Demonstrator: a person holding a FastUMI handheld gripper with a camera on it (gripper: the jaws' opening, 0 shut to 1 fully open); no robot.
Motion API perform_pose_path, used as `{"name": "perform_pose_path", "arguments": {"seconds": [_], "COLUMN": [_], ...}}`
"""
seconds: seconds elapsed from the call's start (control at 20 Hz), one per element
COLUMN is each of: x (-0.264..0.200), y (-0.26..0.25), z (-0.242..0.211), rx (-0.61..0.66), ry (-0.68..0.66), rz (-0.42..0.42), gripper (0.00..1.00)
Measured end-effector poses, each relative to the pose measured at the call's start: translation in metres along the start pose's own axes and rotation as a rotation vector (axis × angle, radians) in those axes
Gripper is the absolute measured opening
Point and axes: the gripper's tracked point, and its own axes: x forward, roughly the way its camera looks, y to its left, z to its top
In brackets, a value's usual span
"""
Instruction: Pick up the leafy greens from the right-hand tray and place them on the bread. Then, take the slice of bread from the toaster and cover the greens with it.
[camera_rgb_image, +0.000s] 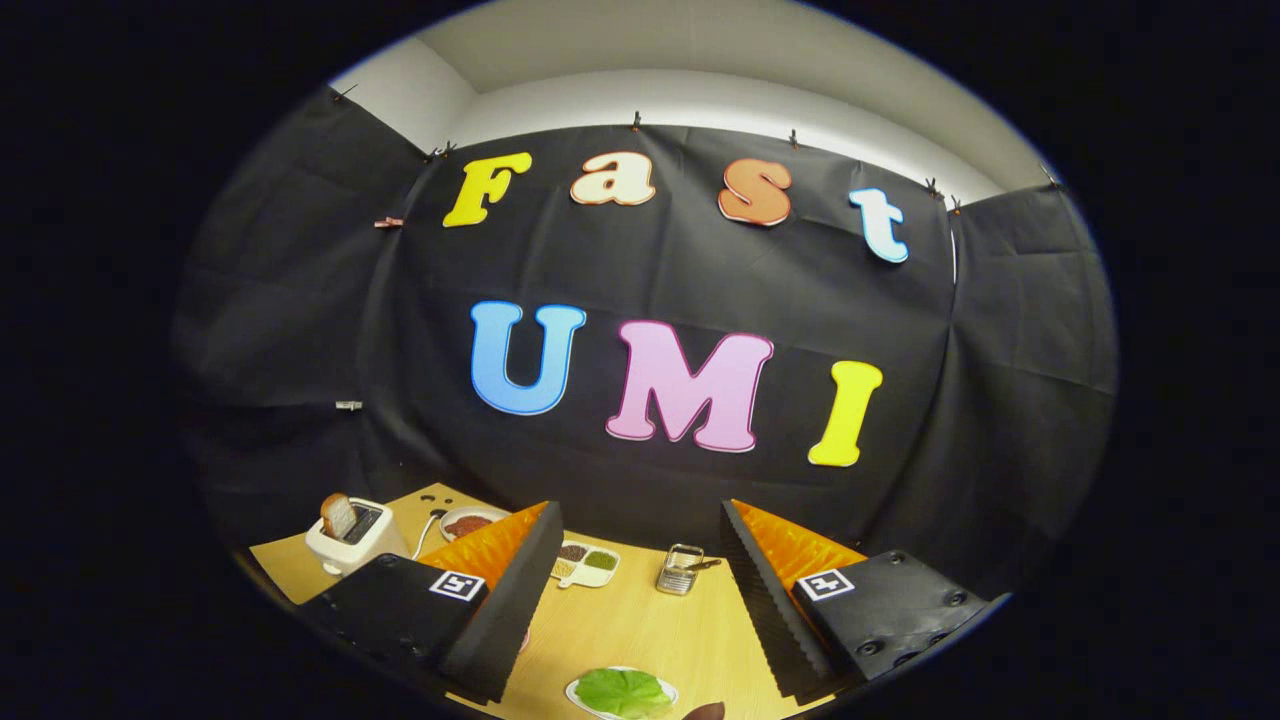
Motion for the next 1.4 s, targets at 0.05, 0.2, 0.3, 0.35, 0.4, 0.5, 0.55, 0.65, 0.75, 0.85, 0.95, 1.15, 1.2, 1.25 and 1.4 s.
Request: {"name": "perform_pose_path", "arguments": {"seconds": [0.05,0.2,0.3,0.35,0.4,0.5,0.55,0.65,0.75,0.85,0.95,1.15,1.2,1.25,1.4], "x": [0.000,0.003,0.002,0.004,0.006,0.007,0.008,0.007,0.009,0.014,0.021,0.029,0.031,0.033,0.034], "y": [0.001,0.004,0.004,0.005,0.007,0.011,0.013,0.017,0.018,0.017,0.014,0.011,0.011,0.013,0.016], "z": [-0.015,-0.073,-0.114,-0.134,-0.155,-0.197,-0.218,-0.259,-0.301,-0.333,-0.360,-0.399,-0.406,-0.411,-0.428], "rx": [0.012,0.047,0.046,0.038,0.028,0.018,0.020,0.032,0.035,0.035,0.006,-0.059,-0.064,-0.062,-0.064], "ry": [0.027,0.121,0.185,0.221,0.256,0.335,0.378,0.471,0.562,0.640,0.688,0.779,0.797,0.812,0.870], "rz": [0.024,0.102,0.136,0.154,0.174,0.219,0.242,0.282,0.300,0.312,0.320,0.354,0.363,0.372,0.388], "gripper": [0.97,0.97,0.96,0.96,0.96,0.96,0.96,0.96,0.95,0.94,0.93,0.87,0.82,0.78,0.77]}}
